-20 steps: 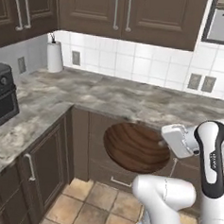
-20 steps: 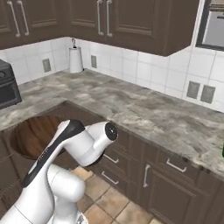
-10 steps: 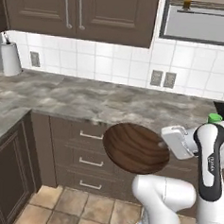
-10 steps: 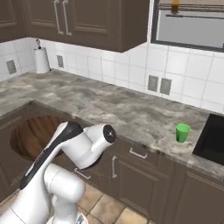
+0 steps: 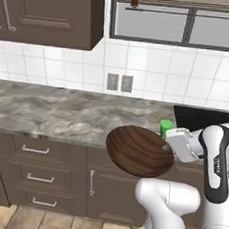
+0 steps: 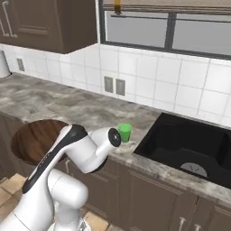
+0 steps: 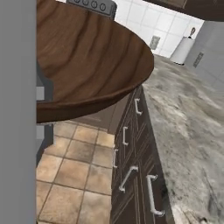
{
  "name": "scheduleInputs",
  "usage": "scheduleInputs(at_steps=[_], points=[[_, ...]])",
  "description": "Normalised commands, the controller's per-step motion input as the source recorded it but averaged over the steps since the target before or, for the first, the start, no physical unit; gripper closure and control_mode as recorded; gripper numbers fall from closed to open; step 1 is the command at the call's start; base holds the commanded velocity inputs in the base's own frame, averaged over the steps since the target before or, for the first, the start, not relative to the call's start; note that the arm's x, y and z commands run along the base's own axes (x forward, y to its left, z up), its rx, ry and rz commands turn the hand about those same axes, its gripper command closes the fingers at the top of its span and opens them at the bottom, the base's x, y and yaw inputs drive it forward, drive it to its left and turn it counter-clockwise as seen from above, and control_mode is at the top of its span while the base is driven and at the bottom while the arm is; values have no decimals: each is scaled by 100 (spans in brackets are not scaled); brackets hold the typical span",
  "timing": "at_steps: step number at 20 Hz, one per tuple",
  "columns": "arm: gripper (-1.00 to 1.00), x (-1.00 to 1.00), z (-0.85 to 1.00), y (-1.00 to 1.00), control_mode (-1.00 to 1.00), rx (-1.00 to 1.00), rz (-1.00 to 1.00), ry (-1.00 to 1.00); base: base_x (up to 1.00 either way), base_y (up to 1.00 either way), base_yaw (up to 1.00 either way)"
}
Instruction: Pick the cup and bowl from the counter and place them on the counter next to the sink.
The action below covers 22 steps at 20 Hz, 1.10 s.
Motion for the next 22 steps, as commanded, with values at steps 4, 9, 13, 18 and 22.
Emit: scheduleInputs(at_steps=[4, 9, 13, 18, 22], points=[[100, 0, 0, 0, 100, 0, 0, 0, -11, -74, -20], [100, 0, 0, 0, 100, 0, 0, 0, -8, -79, -19], [100, 0, 0, 0, 100, 0, 0, 0, 0, -88, -20], [100, 0, 0, 0, 100, 0, 0, 0, 4, -97, -21], [100, 0, 0, 0, 100, 0, 0, 0, 5, -100, -22]])
